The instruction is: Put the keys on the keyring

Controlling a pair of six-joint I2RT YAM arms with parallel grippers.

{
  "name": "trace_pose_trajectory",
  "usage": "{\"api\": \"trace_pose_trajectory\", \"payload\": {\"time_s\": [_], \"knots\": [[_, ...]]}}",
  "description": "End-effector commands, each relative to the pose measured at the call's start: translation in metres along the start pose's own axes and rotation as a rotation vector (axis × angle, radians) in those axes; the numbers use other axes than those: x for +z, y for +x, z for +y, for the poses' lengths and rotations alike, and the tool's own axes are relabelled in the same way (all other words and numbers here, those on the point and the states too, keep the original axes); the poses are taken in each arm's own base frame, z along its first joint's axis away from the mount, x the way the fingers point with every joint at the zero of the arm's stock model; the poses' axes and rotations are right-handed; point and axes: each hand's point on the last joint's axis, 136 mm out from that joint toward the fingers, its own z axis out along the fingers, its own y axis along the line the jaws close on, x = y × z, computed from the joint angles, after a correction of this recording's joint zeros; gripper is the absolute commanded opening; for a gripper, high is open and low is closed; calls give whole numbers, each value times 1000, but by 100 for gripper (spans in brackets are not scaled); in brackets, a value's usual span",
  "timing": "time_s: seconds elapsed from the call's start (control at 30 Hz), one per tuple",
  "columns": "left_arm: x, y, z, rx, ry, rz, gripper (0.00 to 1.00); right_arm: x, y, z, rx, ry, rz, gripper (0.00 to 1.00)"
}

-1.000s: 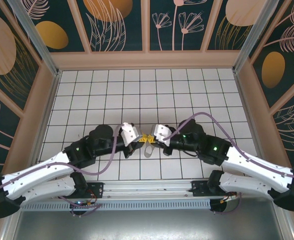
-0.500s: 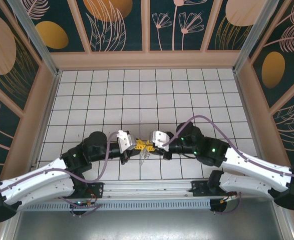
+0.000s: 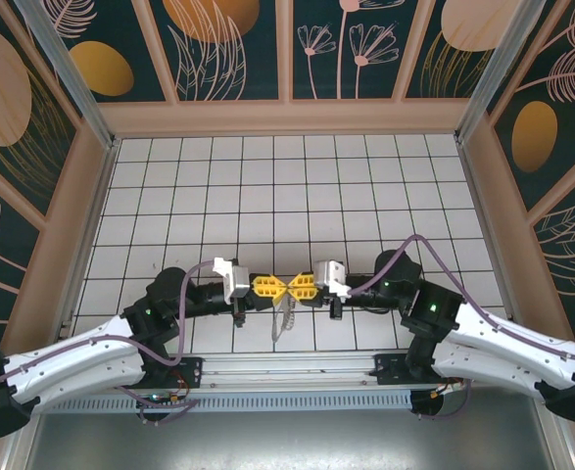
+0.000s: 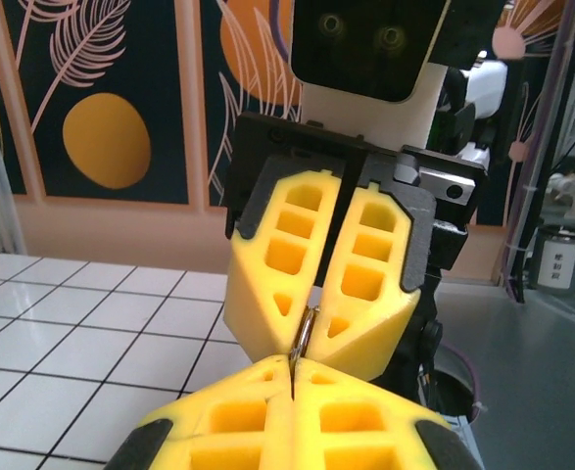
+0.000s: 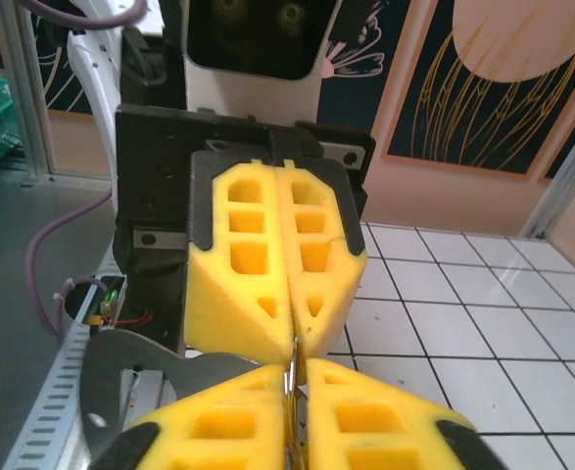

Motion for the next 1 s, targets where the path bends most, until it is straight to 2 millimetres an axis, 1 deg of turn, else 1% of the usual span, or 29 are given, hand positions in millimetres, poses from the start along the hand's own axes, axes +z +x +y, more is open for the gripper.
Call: {"api": "trace_pose_trajectory", "payload": {"time_s": [0.0, 0.07, 0.1, 0.13, 0.2, 0.27, 0.33, 0.47, 0.5, 0.53, 0.57, 0.63, 0.7, 0.77, 0.9, 0.97], "knots": [[0, -29, -25, 2, 131, -117, 0, -1, -15, -11, -13, 57, -67, 0], [5, -24, -21, 3, 118, -69, 0, -2, -15, -18, -17, 93, -48, 0], [7, -18, -18, 2, 99, -22, 0, -2, -15, -19, -21, 101, -39, 0], [11, -15, -12, 11, 72, 27, 0, -2, -14, -21, -25, 108, -26, 0], [14, -2, 0, 24, 14, 138, 0, 0, -12, -25, -37, 117, 9, 0], [17, 9, 9, 40, -29, 237, 6, 5, -8, -27, -47, 111, 60, 0], [18, 15, 15, 55, -50, 299, 9, 10, -7, -29, -53, 99, 101, 0], [24, 23, 19, 82, -47, 352, 10, 22, -4, -25, -42, 30, 156, 0], [25, 23, 19, 84, -40, 352, 10, 25, -3, -24, -36, 12, 165, 0], [28, 24, 17, 84, -25, 350, 7, 29, -1, -22, -27, -5, 182, 0], [29, 26, 15, 80, -6, 348, 1, 32, 2, -21, -20, -16, 198, 0], [30, 24, 8, 71, 33, 319, 0, 34, 5, -22, -12, -18, 213, 0], [26, 14, -5, 71, 89, 240, 0, 34, 7, -21, -11, -18, 209, 0], [17, -2, -14, 70, 106, 135, 0, 30, 2, -19, -16, -17, 169, 1], [3, -20, -20, 77, 97, 25, 0, 20, -9, -13, -25, -12, 65, 14], [1, -25, -22, 75, 100, 1, 0, 16, -13, -11, -27, -12, 20, 18]]}}
